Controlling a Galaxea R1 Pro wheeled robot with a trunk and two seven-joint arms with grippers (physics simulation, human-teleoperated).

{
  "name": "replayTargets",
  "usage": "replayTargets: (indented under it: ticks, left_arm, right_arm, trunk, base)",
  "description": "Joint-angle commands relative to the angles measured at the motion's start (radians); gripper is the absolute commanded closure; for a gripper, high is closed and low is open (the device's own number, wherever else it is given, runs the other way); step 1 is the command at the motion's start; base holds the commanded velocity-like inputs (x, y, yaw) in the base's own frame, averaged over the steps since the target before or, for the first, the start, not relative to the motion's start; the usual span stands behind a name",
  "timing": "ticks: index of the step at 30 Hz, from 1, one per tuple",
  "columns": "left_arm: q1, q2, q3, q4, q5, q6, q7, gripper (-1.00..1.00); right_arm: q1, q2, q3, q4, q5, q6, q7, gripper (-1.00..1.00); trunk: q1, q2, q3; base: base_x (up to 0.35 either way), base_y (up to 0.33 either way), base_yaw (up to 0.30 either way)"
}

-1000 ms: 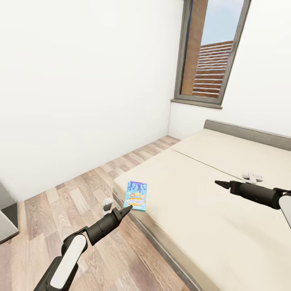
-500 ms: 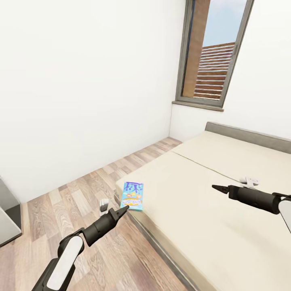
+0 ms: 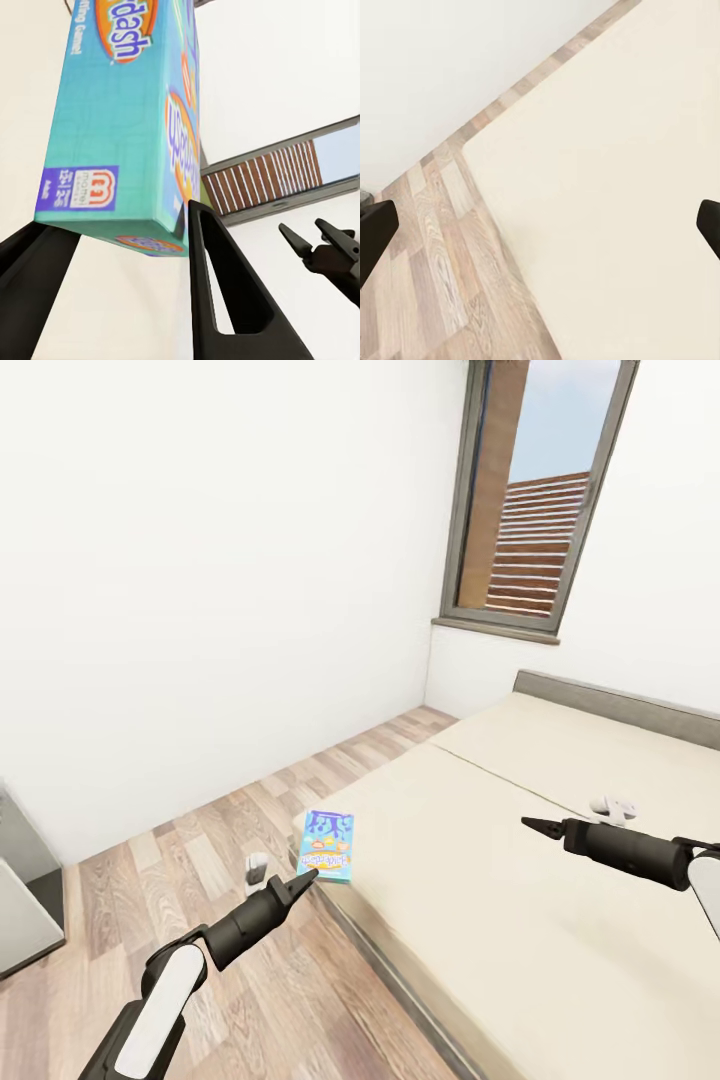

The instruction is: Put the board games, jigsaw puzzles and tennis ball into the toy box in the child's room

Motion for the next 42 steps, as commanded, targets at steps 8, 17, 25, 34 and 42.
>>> replayTargets:
  ticks: [8,17,25,34,42]
  left_arm:
    - [-0.001,0.001,0.000,0.000,0.002,0.004,0.002,1.00]
    - [-0.001,0.001,0.000,0.001,0.002,0.004,0.002,1.00]
    - [-0.001,0.001,0.000,0.001,0.002,0.004,0.002,1.00]
    - [-0.001,0.001,0.000,0.001,0.002,0.004,0.002,1.00]
    - [-0.001,0.001,0.000,0.002,0.002,0.004,0.002,1.00]
  right_arm:
    - [-0.001,0.000,-0.001,0.000,0.010,0.004,0.010,-1.00]
    - [-0.001,0.000,-0.004,0.000,0.010,0.004,0.010,-1.00]
    - [-0.001,0.000,-0.004,0.000,0.010,0.004,0.010,-1.00]
    - [-0.001,0.000,0.003,0.000,0.010,0.004,0.010,-1.00]
    - [-0.001,0.000,0.004,0.000,0.010,0.004,0.009,-1.00]
  trunk:
    - [-0.031,0.056,0.036]
    - [-0.065,0.119,0.078]
    - [-0.096,0.175,0.115]
    - [-0.131,0.238,0.155]
    - [-0.161,0.294,0.188]
  base:
    - [0.000,0.000,0.028]
    - [0.000,0.000,0.089]
    - [0.000,0.000,0.154]
    - [0.000,0.000,0.203]
    - [0.000,0.000,0.242]
